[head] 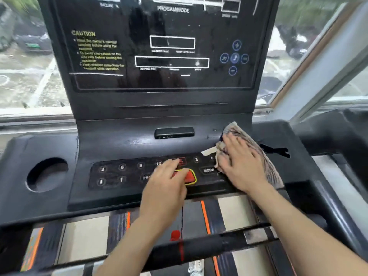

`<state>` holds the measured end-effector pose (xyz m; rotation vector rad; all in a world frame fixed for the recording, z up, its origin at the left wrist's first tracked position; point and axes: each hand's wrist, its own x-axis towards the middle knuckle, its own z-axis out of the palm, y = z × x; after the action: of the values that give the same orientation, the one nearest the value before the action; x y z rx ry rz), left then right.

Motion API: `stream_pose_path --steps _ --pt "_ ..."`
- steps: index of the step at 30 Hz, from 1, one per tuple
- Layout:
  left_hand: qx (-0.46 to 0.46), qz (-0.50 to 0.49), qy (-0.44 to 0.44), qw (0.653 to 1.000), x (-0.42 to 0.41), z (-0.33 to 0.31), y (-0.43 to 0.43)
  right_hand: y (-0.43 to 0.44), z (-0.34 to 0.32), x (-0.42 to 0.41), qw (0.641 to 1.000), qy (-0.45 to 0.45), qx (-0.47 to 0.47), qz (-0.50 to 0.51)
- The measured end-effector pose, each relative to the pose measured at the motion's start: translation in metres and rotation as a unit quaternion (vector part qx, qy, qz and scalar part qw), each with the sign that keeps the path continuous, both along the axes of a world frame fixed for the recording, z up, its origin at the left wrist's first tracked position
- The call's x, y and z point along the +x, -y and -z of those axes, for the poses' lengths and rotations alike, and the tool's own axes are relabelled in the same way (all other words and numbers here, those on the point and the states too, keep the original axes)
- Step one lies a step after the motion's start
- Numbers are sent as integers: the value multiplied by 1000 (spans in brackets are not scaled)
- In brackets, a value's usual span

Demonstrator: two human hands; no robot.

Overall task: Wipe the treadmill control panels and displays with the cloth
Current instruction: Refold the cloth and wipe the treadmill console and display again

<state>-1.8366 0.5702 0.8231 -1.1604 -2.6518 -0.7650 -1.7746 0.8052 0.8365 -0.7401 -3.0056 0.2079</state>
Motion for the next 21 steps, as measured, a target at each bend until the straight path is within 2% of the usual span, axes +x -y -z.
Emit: stream_pose_path --steps 4,7,10,12,17,21 --pt "-27 2 11 1000 13 -5 -58 -40 3 -17 999 -14 -19 41" --pt "-56 2 10 998 20 -7 -89 -20 13 30 999 -33 4 12" --pt "-53 -20 -9 998 25 -5 -103 -21 16 74 998 -41 -27 -49" --pt "-40 -33 -20 998 25 -1 -107 -41 15 60 996 -50 -30 -61" --pt "-24 -66 -18 997 28 0 -115 -72 8 -14 994 -50 -97 5" --pt "-8 -80 -27 996 28 5 -115 -62 13 26 996 -62 -50 -50"
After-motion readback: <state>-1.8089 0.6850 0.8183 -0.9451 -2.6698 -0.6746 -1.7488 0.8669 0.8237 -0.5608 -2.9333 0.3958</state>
